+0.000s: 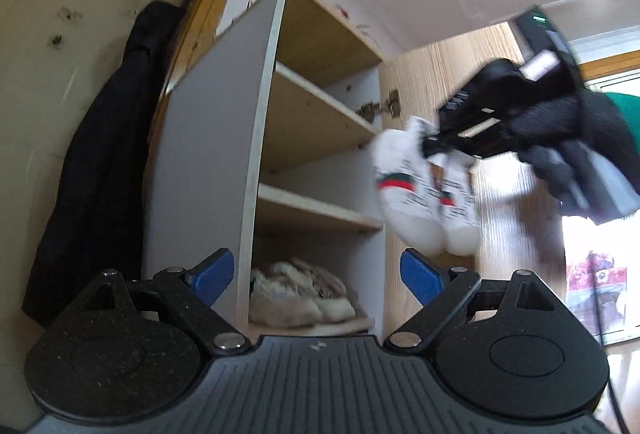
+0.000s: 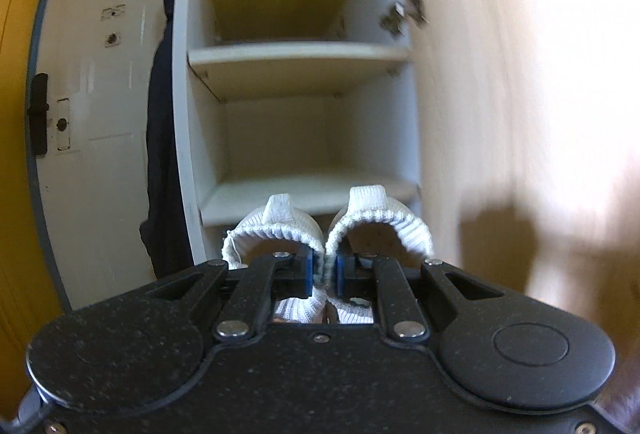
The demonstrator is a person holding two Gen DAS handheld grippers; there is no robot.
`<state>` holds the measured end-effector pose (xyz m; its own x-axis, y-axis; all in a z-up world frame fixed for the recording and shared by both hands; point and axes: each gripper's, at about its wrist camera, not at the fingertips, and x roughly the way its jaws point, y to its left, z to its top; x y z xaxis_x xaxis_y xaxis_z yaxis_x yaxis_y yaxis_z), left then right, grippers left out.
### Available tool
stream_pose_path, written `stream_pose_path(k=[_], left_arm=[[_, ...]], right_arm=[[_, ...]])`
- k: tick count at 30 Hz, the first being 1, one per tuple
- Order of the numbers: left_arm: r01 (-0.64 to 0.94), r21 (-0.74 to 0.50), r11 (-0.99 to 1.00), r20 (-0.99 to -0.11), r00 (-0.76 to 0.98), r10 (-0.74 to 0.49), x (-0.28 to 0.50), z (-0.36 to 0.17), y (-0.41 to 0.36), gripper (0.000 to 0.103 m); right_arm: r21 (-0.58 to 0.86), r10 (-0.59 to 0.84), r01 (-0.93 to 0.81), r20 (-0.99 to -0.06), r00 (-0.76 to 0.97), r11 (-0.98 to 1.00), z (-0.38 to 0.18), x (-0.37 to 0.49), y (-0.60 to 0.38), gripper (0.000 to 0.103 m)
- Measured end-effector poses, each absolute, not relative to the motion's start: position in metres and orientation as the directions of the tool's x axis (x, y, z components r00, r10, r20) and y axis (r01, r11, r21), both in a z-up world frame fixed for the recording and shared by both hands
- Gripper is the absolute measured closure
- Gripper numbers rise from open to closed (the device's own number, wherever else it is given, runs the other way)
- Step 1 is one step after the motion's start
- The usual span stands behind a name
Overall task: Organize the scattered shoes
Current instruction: 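Carry the white knit sock-shoes with the right tool into the cabinet, then set the sock-shoes on the fourth shelf with the right tool and open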
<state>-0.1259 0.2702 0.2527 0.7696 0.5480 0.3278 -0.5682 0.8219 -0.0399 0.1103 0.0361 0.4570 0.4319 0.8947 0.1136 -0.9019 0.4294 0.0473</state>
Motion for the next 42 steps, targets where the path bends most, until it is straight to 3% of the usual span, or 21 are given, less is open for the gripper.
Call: stream_pose_path(k=[11,18,35,42], left_arm=[[-0.589,-0.013,0.808,0.299,0.769,0.566,-0.104,0.247,0.275,0.012],[-0.585,-0.061,0.809,0.253,0.775,0.579,-0.102,0.24,0.289,0.012],[-0.594,-0.16,0.789,0.19,0.765,0.615,-0.101,0.233,0.311,0.012],[-0.593,-0.183,0.784,0.174,0.766,0.619,-0.097,0.229,0.315,0.012]], right_arm=[[0.027,0.918,-0.921,0.078,0.389,0.388,0.518,0.124,0.105,0.092],[0.006,0.922,-0.923,0.048,0.385,0.385,0.545,0.131,0.139,0.092],[-0.034,0.907,-0.906,-0.011,0.421,0.421,0.564,0.158,0.202,0.092],[-0.035,0.884,-0.887,-0.078,0.461,0.46,0.563,0.171,0.23,0.081]])
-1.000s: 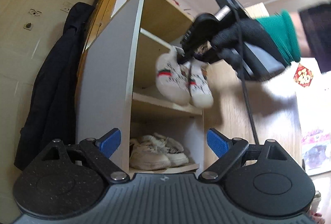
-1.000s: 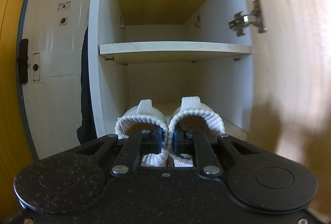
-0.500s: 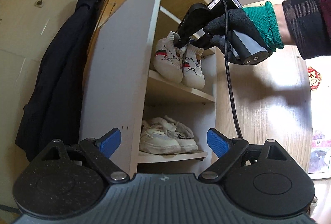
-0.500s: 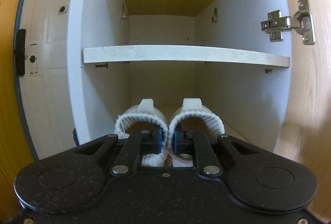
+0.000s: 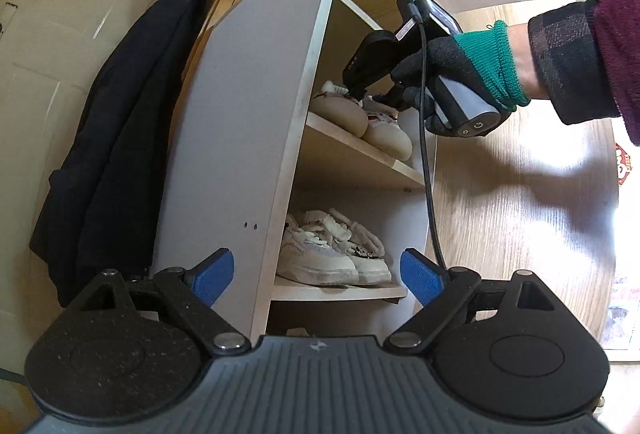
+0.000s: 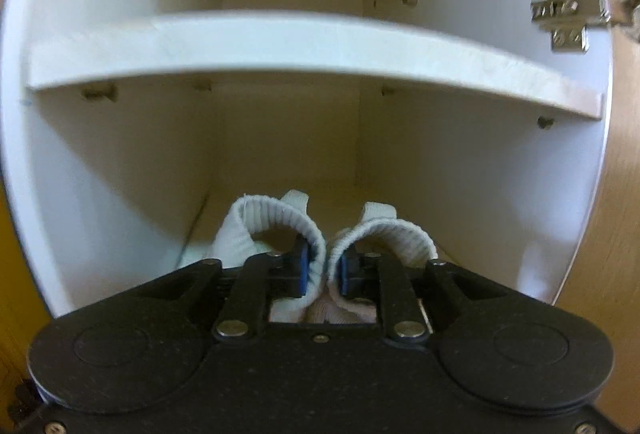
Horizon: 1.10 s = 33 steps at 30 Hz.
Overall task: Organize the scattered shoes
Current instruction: 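Set the sock-shoes on the fourth shelf with the right tool and open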
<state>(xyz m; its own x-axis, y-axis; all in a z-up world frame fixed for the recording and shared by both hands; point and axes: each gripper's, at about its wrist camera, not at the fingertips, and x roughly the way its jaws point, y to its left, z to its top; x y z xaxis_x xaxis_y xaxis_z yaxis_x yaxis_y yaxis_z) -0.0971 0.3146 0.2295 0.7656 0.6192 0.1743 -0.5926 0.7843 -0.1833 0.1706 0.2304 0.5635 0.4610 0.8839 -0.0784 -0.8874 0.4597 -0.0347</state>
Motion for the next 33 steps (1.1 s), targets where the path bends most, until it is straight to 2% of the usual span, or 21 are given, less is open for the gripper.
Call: stream_pose_path(k=[8,13,15,20,26,33], left_arm=[[-0.594,-0.175,0.785,0.168,0.768,0.618,-0.096,0.227,0.313,0.012],[-0.601,-0.176,0.78,0.17,0.762,0.625,-0.098,0.227,0.314,0.012],[-0.601,-0.173,0.78,0.169,0.762,0.625,-0.098,0.227,0.313,0.012],[-0.602,-0.168,0.781,0.169,0.763,0.624,-0.096,0.227,0.312,0.012],[-0.604,-0.165,0.78,0.167,0.762,0.625,-0.096,0.227,0.312,0.012],[-0.625,-0.18,0.759,0.17,0.74,0.65,-0.102,0.227,0.315,0.012]], right_arm=[[-0.056,0.865,-0.87,-0.09,0.493,0.49,0.561,0.168,0.236,0.044],[-0.029,0.873,-0.877,-0.082,0.481,0.48,0.565,0.165,0.227,0.033],[-0.032,0.875,-0.878,-0.076,0.479,0.478,0.567,0.162,0.223,0.025],[-0.031,0.88,-0.884,-0.076,0.468,0.467,0.571,0.165,0.223,0.017],[0.039,0.875,-0.875,-0.064,0.48,0.482,0.564,0.171,0.205,0.017],[0.018,0.911,-0.912,-0.057,0.409,0.411,0.534,0.148,0.182,0.017]])
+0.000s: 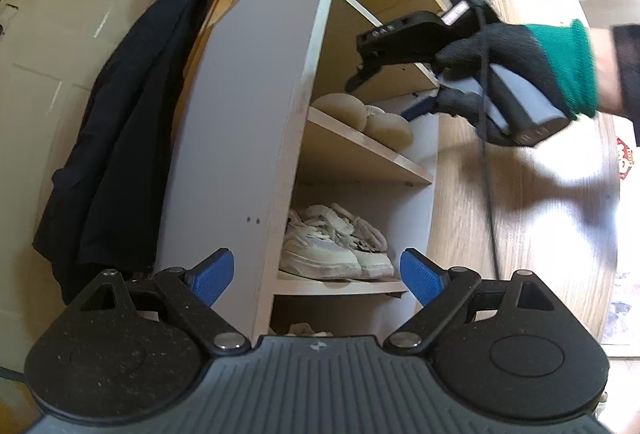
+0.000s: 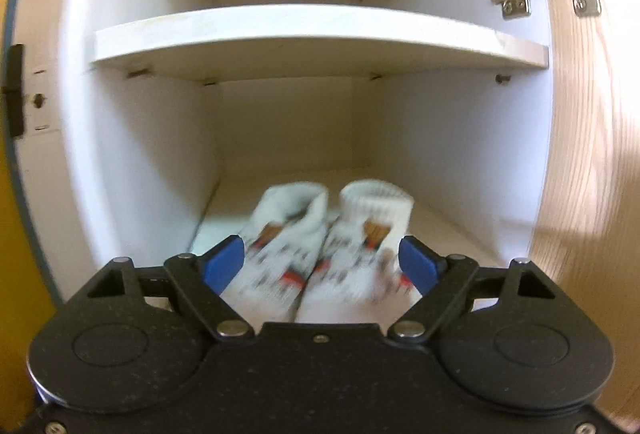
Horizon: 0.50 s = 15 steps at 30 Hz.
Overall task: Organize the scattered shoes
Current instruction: 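Set the sock-shoes on the fourth shelf with the right tool and open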
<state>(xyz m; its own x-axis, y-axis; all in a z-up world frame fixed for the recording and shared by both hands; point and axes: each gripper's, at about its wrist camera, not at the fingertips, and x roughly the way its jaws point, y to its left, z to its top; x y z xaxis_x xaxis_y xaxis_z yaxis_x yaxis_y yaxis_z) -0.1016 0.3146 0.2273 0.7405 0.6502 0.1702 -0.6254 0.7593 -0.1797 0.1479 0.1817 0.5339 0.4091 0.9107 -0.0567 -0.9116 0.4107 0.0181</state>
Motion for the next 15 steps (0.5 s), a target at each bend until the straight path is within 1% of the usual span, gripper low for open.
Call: stream_pose_path(k=[4,7,12,14,15], left_arm=[[-0.666,-0.2,0.718,0.161,0.701,0.695,-0.104,0.226,0.319,0.012],[-0.657,-0.218,0.722,0.144,0.71,0.689,-0.104,0.224,0.322,0.012],[-0.646,-0.216,0.732,0.141,0.721,0.678,-0.102,0.224,0.321,0.012],[-0.643,-0.218,0.734,0.138,0.725,0.675,-0.101,0.224,0.321,0.012],[-0.641,-0.218,0.736,0.137,0.726,0.674,-0.101,0.224,0.321,0.012]], right_arm=[[-0.021,0.909,-0.91,-0.054,0.414,0.414,0.523,0.137,0.18,0.017],[-0.032,0.904,-0.905,-0.044,0.426,0.425,0.517,0.129,0.178,0.017],[-0.032,0.888,-0.887,-0.004,0.46,0.46,0.503,0.121,0.158,0.017],[-0.047,0.884,-0.883,-0.014,0.467,0.466,0.498,0.123,0.159,0.018],[-0.059,0.88,-0.879,-0.019,0.474,0.473,0.496,0.127,0.161,0.02]])
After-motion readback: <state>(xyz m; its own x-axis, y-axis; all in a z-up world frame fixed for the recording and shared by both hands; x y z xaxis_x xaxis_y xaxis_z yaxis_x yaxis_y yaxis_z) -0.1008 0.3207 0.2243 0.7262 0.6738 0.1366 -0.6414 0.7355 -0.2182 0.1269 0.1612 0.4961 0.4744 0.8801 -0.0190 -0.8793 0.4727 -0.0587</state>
